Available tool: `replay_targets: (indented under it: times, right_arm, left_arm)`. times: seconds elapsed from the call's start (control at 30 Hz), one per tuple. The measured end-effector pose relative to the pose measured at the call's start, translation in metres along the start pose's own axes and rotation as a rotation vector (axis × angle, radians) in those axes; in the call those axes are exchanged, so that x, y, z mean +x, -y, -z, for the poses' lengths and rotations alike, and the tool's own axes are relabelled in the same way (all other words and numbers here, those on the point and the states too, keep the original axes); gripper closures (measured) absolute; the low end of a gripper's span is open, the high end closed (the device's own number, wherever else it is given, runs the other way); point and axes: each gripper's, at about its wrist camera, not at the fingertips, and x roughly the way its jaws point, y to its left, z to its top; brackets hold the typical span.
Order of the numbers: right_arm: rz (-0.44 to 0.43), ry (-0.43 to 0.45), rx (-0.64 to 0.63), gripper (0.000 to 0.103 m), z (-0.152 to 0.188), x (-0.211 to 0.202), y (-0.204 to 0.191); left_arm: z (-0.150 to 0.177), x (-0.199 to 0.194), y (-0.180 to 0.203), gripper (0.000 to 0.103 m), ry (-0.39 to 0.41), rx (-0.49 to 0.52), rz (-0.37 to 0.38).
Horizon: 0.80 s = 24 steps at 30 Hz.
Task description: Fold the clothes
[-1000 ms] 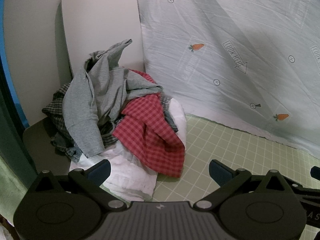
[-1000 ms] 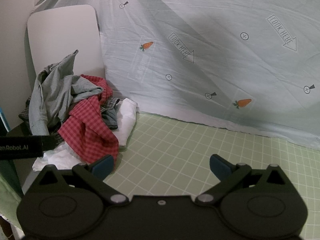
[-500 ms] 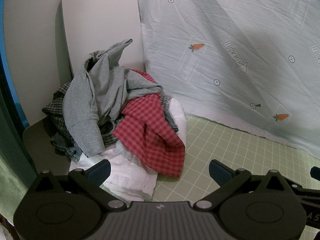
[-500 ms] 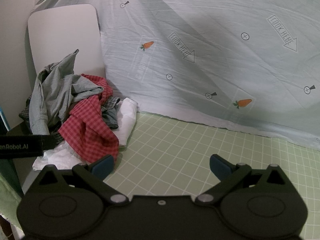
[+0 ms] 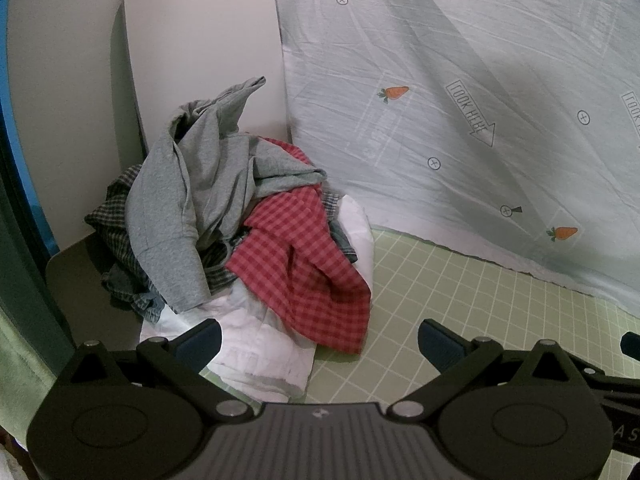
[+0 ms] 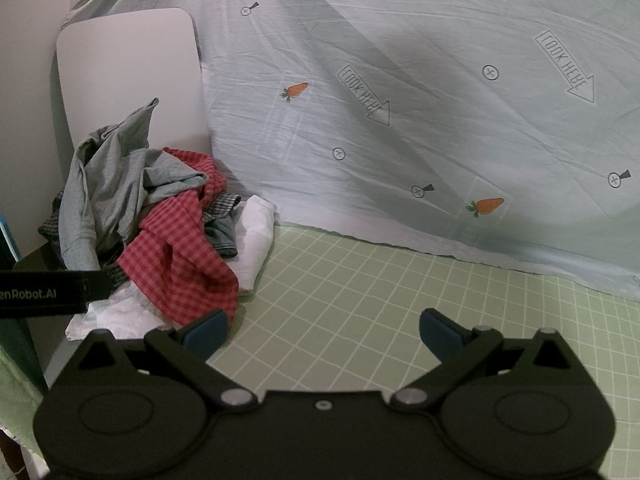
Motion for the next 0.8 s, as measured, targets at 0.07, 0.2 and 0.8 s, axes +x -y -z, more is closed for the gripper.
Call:
replay_targets:
  times: [0.07, 0.2, 0.8]
  right_arm:
    - [0.000, -0.002, 0.001, 0.000, 0.001, 0.000, 0.000]
    - [0.000, -0.007, -0.001, 0.000, 0.002, 0.000, -0.002]
    - [-0.025, -0.058, -0.010, 0.000, -0.012, 0.063, -0.004]
  left_arm:
    - [0.000, 0.000, 0.000, 0.000, -0.001, 0.003, 0.007]
    - [0.001, 0.001, -0.001, 0.000, -0.006, 0.003, 0.007]
    - [-0.009, 0.064, -0.035, 0.000, -0.122, -0.069, -0.030]
